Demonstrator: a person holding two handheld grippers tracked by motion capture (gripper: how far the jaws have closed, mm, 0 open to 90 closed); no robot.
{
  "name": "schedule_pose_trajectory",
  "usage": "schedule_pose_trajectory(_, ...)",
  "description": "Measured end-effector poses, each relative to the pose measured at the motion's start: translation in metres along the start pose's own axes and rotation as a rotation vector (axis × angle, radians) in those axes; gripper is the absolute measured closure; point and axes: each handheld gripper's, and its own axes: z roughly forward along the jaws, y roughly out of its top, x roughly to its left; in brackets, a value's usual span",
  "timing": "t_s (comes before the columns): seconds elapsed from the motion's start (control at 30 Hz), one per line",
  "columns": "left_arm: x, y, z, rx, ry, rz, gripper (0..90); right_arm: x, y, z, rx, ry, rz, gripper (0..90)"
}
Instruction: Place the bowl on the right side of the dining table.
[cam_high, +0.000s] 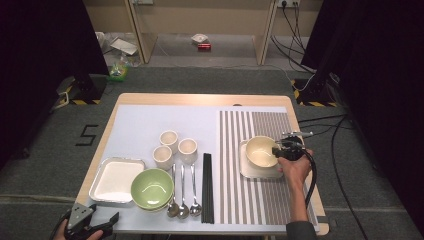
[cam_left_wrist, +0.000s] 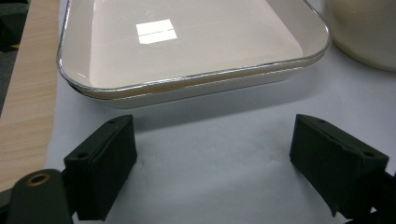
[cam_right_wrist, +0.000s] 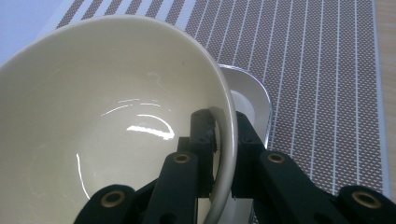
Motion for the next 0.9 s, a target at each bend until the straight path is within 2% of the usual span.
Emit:
schedule_pose_trajectory(0.07, 0.0001, 0.0001, 0.0000, 0.001, 0.000, 0.000, 13.6, -0.0009, -0.0011, -0.0002, -0.003, 0.003, 0.016, 82.7)
schedule_pose_trajectory(0.37, 0.0000, -0.0001, 0.0000, 0.000, 0.001, -0.001, 13.5, -0.0027, -0.0007, 0.0004, -0.009, -0.002, 0.017, 82.6)
schedule_pose_trajectory(0.53, 0.0000, 0.0000, 0.0001, 0.000, -0.001, -0.001, 13.5, -0.0009, -0.0013, 0.0000, -0.006, -0.018, 0.001, 82.2)
schedule_pose_trajectory(0.9, -0.0001, 0.0002, 0.0002, 0.000, 0.000, -0.002, 13.5, 0.0013, -0.0072, -0.0027, -0.011, -0.002, 0.004, 82.3)
